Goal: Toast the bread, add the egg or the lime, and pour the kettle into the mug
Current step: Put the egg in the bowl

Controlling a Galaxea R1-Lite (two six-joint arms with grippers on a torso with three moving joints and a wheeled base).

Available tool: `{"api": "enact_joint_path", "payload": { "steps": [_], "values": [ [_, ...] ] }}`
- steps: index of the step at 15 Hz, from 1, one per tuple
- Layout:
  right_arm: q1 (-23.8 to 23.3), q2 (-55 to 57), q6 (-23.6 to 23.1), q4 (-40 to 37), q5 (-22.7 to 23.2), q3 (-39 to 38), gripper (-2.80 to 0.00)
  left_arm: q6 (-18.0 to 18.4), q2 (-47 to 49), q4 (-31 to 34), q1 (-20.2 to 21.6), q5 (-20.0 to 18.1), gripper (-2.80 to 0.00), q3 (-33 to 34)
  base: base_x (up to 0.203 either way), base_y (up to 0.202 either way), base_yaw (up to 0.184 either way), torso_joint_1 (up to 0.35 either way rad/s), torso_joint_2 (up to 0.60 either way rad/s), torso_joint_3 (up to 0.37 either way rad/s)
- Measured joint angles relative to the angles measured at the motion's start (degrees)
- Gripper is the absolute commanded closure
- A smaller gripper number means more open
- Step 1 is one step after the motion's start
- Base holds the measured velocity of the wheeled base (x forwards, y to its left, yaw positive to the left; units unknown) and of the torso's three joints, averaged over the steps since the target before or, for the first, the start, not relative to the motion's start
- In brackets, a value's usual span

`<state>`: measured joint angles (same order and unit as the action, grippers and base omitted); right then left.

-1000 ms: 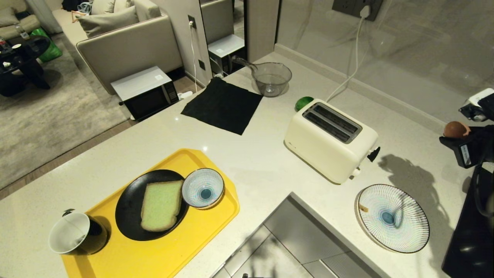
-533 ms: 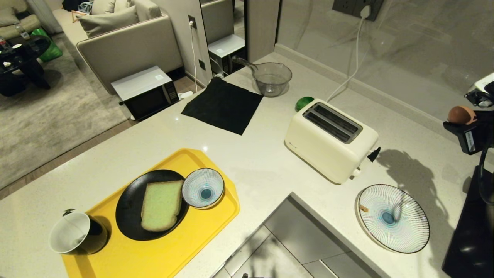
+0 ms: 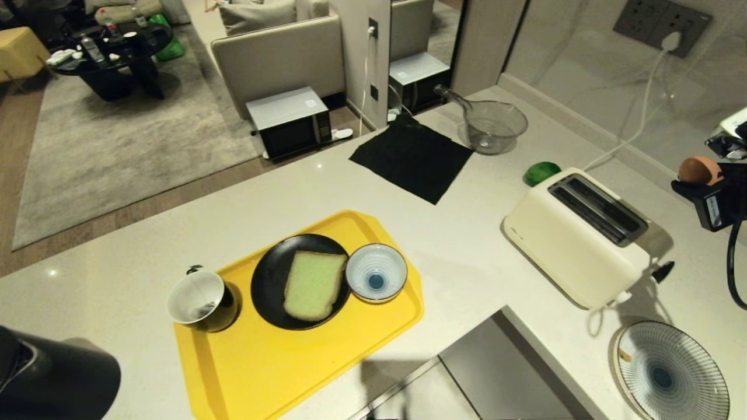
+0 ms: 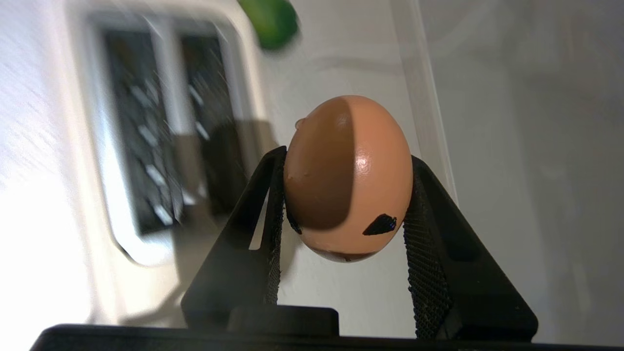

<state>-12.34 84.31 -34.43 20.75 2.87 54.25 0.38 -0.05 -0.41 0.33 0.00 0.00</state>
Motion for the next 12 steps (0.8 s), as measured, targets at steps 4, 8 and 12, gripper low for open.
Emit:
{"api": "enact_joint_path", "payload": {
  "steps": [4, 8, 12],
  "values": [
    [0.0, -0.1, 0.0, 0.1, 0.1, 0.2, 0.0, 0.0, 0.0, 0.0, 0.0, 0.0, 0.0, 0.0, 0.001, -0.009, 0.173, 0.004, 0.0, 0.003],
    [0.0, -0.2, 0.0, 0.0, 1.2, 0.6, 0.0, 0.0, 0.0, 0.0, 0.0, 0.0, 0.0, 0.0, 0.0, -0.009, 0.173, 0.003, 0.0, 0.003],
    [1.5, -0.3, -0.7, -0.1, 1.3, 0.0, 0.0, 0.0, 0.0, 0.0, 0.0, 0.0, 0.0, 0.0, 0.0, -0.006, 0.166, 0.003, 0.0, 0.002]
  ]
}}
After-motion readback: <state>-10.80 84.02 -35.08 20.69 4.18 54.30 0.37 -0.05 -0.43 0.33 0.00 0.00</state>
